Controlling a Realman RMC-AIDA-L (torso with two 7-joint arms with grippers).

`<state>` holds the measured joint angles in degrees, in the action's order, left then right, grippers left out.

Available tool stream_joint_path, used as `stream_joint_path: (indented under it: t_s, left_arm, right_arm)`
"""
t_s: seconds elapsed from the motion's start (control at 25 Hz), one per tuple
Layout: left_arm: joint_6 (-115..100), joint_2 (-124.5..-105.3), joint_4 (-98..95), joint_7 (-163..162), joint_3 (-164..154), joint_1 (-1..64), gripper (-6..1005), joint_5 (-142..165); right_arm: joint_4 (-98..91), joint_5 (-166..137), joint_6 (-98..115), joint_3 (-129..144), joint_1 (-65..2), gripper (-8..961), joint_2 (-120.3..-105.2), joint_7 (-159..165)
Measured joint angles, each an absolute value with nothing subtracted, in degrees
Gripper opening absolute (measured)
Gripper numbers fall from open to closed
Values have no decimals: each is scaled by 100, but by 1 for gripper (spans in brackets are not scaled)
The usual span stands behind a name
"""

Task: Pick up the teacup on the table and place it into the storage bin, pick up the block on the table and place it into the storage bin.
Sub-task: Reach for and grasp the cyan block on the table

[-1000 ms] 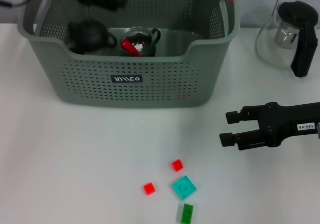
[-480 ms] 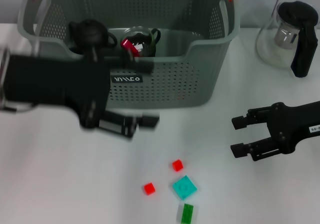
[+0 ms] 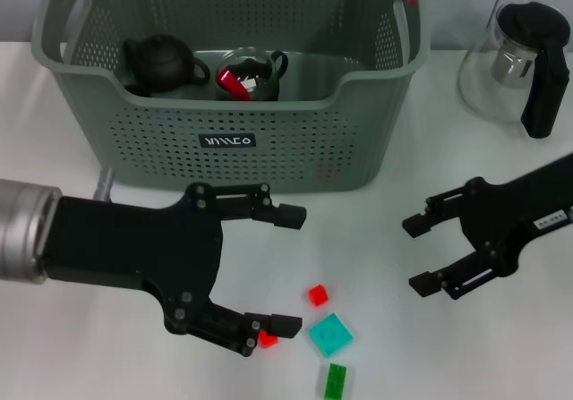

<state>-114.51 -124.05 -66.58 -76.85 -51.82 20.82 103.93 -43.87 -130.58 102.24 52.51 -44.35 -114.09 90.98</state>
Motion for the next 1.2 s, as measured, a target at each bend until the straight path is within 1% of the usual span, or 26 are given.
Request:
stream_joint_path:
  t_s: [0.16,0.32,0.6,0.76,0.92,1.2]
  left_arm:
    - [-11196,-12429,-6574,-7544,-5278,2061,921,10634]
    - [-10764,-12412,-6457,-7653,-5196,2075,920,11105]
    - [-10235,-12377,-6241,-7708,-4659,2058,919,11985]
    - [-10245,-12345,-6135,-7717,-4294,2043,919,12293]
    - [-10304,-12338,-6028,-7720,-4117,1994,919,12324]
    - [-10307,-12366,-5924,-7783,-3899,1934,920,12278]
  right_arm:
    - [-4579,-13230,10256,5476,-4696,869,-11510,9152]
    - [-4618,-13447,10269,5659,-4990,869,-11631,9307]
    - [-4782,-13732,10221,6244,-5366,869,-11893,9711]
    - [-4794,-13819,10129,6606,-5526,869,-11998,9813]
    - [-4764,-13804,9806,7206,-5608,869,-12047,9858]
    - [-4830,-13788,9518,8019,-5641,869,-12083,9862]
